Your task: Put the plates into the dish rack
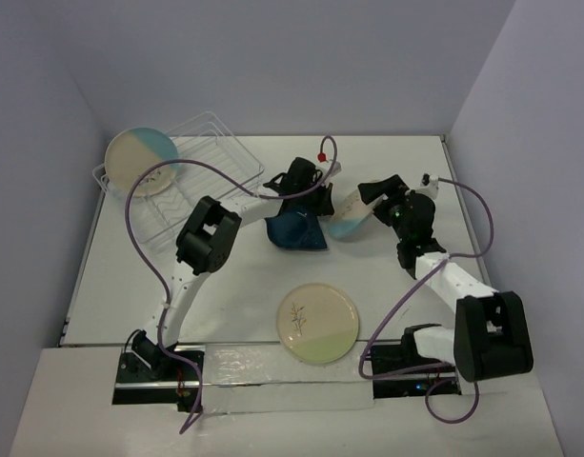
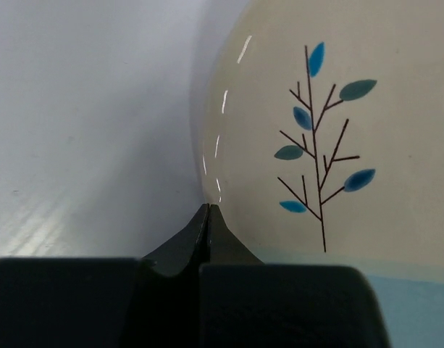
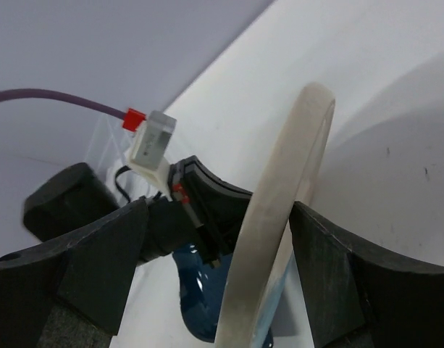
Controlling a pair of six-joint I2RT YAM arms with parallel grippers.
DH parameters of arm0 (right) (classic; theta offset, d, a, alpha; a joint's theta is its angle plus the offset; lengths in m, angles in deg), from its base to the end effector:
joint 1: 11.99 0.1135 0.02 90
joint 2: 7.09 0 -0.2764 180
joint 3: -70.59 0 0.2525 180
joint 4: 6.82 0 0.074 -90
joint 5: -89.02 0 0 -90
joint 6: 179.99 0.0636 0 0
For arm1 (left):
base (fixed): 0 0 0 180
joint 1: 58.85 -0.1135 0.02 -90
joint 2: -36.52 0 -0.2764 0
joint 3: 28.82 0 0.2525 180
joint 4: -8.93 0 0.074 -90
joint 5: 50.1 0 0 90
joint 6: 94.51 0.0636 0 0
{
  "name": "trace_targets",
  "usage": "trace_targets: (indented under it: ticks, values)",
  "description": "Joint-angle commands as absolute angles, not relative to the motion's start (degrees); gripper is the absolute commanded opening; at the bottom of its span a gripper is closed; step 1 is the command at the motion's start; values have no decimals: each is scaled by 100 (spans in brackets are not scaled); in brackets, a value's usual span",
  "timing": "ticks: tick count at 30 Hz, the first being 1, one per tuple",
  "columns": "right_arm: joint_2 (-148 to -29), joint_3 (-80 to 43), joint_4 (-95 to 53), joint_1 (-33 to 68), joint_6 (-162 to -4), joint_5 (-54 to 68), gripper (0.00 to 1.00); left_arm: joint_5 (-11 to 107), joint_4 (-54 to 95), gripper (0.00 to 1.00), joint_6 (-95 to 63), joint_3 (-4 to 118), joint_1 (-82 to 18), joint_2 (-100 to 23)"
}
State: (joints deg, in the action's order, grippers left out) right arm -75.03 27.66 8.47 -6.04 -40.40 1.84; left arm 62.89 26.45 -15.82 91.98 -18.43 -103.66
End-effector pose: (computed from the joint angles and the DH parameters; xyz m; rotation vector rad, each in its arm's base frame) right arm 0.2787 0.0322 0.2397 0.6345 1.6852 0.7465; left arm 0.4228 -0.3927 0.1271 0.8071 2.1751 -0.9255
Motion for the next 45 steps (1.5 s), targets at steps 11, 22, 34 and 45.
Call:
trace_targets:
  ticks: [11, 22, 34, 45]
  values:
    - [-8398, 1875, -413, 84, -4031, -896, 50, 6870, 2830, 0, -1793, 8869, -1689, -10137]
    - [-7516, 1711, -742, 124, -5127, -1364, 0, 7155, 2808, 25, -1798, 9021, -1887, -9813]
    - [-6307, 968, -887, 134, -7827, 14, 0, 7183, 3560, 90, -413, 9849, -2095, -8444]
    - [-6691, -255, -2426, 218, -9053, 2699, 0, 6853, 5002, 99, 2828, 9308, -2408, -7088]
